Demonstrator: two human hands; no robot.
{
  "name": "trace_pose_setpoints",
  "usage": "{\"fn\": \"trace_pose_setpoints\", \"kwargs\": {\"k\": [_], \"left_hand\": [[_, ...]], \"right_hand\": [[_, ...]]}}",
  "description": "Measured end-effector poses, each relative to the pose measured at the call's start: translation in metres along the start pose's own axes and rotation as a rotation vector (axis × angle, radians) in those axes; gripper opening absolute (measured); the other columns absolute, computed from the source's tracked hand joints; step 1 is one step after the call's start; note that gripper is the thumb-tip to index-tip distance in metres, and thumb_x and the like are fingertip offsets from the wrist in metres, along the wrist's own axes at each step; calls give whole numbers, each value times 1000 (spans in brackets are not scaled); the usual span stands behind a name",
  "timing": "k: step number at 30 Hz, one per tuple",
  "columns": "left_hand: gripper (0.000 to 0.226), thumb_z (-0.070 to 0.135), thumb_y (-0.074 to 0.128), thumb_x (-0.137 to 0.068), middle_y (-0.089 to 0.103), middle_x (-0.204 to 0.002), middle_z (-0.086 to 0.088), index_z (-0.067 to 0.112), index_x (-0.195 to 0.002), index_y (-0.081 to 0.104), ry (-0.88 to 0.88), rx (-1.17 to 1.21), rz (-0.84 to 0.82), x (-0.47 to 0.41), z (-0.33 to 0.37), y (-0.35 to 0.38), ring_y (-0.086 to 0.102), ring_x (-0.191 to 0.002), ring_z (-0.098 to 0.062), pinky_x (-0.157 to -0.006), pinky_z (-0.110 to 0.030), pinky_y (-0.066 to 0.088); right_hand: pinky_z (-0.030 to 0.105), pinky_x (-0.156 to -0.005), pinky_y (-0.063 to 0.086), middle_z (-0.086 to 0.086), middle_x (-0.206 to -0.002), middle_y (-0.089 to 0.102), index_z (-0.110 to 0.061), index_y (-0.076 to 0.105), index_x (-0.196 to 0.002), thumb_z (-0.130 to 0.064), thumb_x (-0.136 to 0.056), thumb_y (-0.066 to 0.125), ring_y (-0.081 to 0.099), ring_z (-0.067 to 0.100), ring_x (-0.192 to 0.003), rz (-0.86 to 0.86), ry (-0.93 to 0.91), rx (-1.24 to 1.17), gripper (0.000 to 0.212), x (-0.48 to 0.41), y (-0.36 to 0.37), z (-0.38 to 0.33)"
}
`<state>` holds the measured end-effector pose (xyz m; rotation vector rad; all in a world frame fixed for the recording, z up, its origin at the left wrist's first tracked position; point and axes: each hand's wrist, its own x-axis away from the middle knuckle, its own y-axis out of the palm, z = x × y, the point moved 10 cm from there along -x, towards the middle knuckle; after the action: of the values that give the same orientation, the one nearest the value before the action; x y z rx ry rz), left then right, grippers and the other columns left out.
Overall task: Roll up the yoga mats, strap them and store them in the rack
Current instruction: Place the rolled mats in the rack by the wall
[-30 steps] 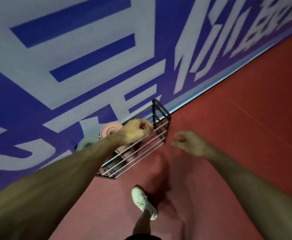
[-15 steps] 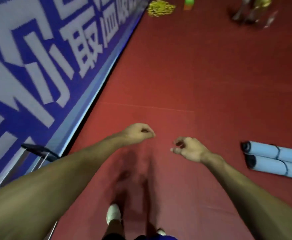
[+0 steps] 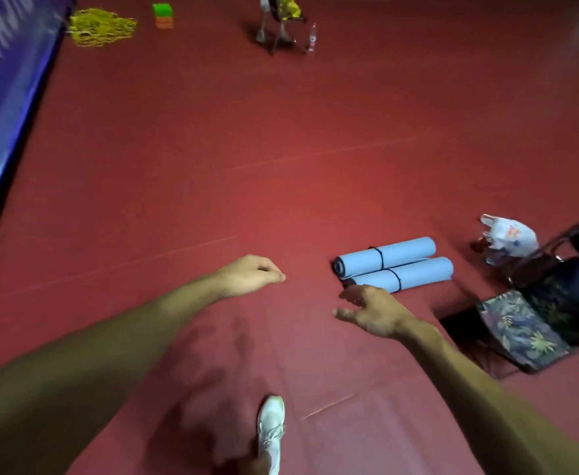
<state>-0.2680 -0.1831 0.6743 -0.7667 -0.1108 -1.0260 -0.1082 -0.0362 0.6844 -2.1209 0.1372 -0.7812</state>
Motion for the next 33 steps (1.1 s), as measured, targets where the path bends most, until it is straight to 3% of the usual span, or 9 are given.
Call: {"fn": "trace_pose_setpoints", "kwargs": {"k": [4,7,11,15,24,27,30,33], "left_hand": [[16,41,64,-84,68,-103,15,29,-94,71,7,-16,-97,-75,27,16,59,-106,-6,-102,-29,42],[23,44,65,-82,69,-104,13,28,-96,71,21,-71,-169,-119,54,27,61,-103,-6,-101,-30,44],[22,39,62,-88,68,-104,8,24,-102,70,54,-156,-220,-178,105,37,60,-94,-8,-84,-23,45],[21,38,62,-88,68,-108,9,25,-101,70,74,-200,-253,-246,153,59,60,-106,-9,-98,-28,43],[20,33,62,-90,68,-110,1,19,-102,69,-19,-248,-336,-418,222,141,60,-109,-14,-97,-29,43],[24,42,62,-87,68,-106,3,22,-99,68,-55,-278,-395,-472,241,183,60,-103,-13,-97,-32,44],[42,63,57,-66,67,-98,12,32,-93,68,-13,-238,-475,-518,253,228,61,-98,-8,-97,-31,45],[32,66,55,-57,67,-92,19,46,-80,65,-50,-241,-486,-565,232,259,62,-94,-2,-95,-29,47]], "right_hand": [[26,-93,42,7,-130,59,-12,57,-128,-44,-89,64,55,21,-116,10,83,42,51,-40,-45,40],[34,-93,44,12,-122,62,-6,59,-121,-42,-90,63,56,26,-111,60,137,35,48,-62,-79,72],[28,-91,42,8,-126,60,-12,55,-131,-45,-89,63,56,22,-113,57,208,-23,54,-82,-109,127],[30,-97,43,8,-131,58,-12,52,-134,-46,-88,63,54,23,-118,59,247,-61,58,-118,-134,190],[30,-99,40,7,-134,56,-13,51,-134,-43,-91,60,52,22,-122,46,290,-287,53,-234,-204,350],[28,-96,42,6,-130,58,-14,54,-132,-43,-91,60,54,21,-117,19,360,-372,51,-266,-204,410],[25,-93,39,6,-131,58,-13,55,-131,-41,-93,58,54,21,-118,-15,420,-424,47,-299,-191,458],[21,-88,37,6,-130,59,-13,55,-130,-39,-94,57,55,21,-117,-20,462,-492,45,-331,-167,494]]}}
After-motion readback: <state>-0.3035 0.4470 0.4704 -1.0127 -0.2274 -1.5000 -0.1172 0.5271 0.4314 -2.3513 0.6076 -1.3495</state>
